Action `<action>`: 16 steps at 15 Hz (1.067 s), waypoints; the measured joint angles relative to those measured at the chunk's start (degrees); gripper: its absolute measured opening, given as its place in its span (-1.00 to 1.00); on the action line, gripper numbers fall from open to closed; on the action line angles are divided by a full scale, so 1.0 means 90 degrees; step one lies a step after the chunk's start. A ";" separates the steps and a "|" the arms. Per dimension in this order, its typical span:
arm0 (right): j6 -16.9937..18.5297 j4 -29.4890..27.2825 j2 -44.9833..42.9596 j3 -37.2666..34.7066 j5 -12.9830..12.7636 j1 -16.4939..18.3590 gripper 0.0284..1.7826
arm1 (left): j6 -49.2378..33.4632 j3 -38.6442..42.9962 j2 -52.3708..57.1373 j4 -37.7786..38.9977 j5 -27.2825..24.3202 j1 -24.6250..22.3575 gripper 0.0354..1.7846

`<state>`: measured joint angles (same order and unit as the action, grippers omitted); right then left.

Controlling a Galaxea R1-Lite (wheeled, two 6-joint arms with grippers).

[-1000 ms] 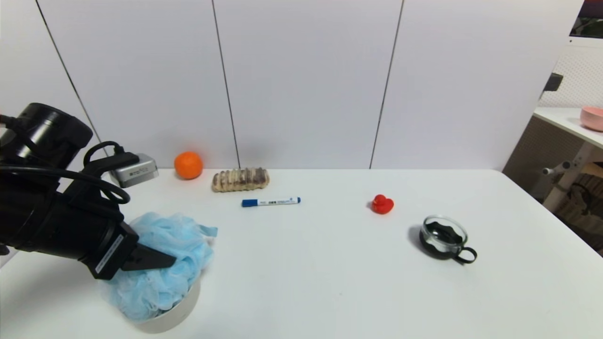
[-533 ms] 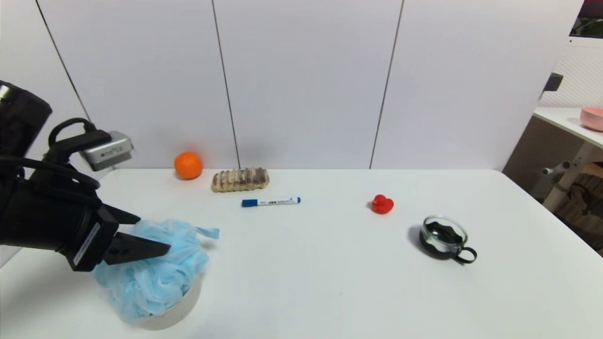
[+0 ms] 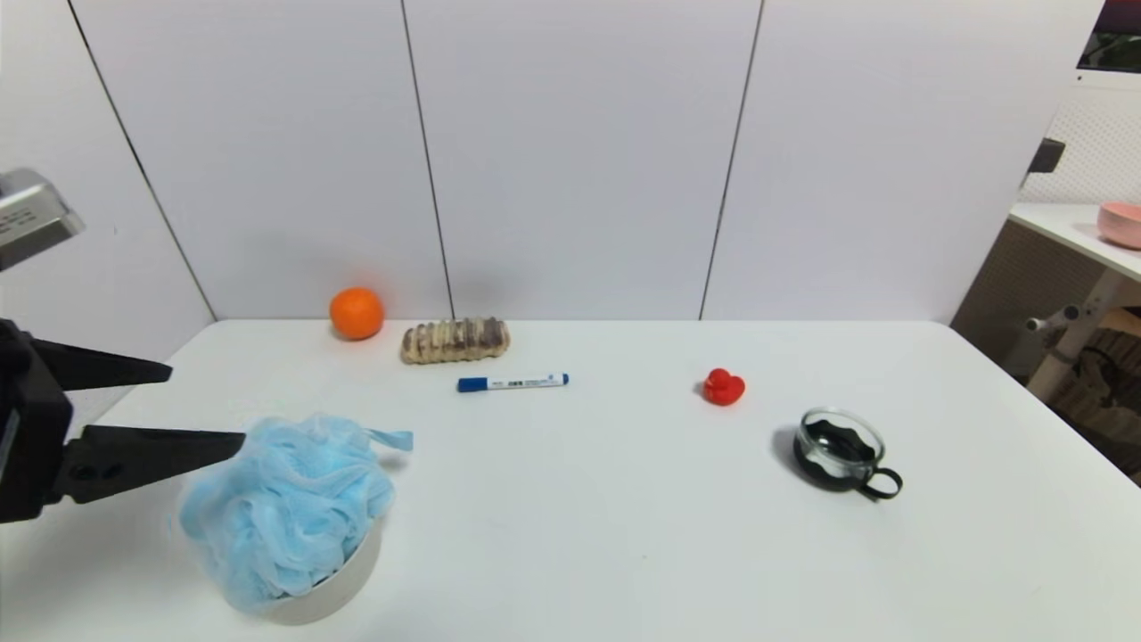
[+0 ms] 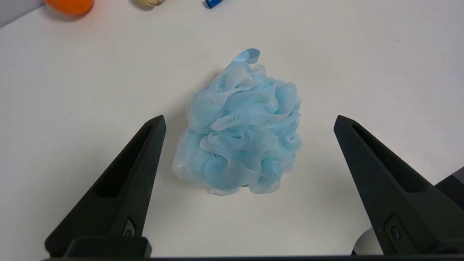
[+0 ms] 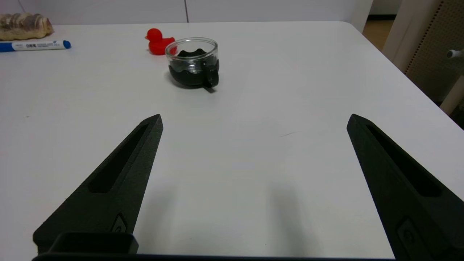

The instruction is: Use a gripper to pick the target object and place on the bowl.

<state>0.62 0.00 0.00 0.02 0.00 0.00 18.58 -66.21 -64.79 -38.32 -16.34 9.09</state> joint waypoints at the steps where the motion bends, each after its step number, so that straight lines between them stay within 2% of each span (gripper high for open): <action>1: 0.0000 -0.0003 0.0000 0.0000 0.0000 0.0000 0.97 | -0.0047 0.0104 0.0202 0.0062 0.0000 -0.0070 0.84; 5: -0.0005 0.0000 0.0000 0.0003 0.0000 0.0000 0.97 | -0.0577 0.1139 0.1222 0.1000 0.0039 -0.0199 0.87; 12: -0.0003 0.0000 0.0000 0.0005 0.0000 0.0000 0.97 | -0.1697 0.3455 0.3760 0.2537 0.0284 -0.0267 0.89; 16: -0.0003 0.0000 0.0000 0.0005 0.0000 0.0000 0.97 | -0.1758 0.4490 0.4714 0.3312 0.0279 -0.0429 0.90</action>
<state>0.60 0.00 0.00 0.07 0.00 0.00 2.76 -25.80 -22.37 -8.51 -13.82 5.23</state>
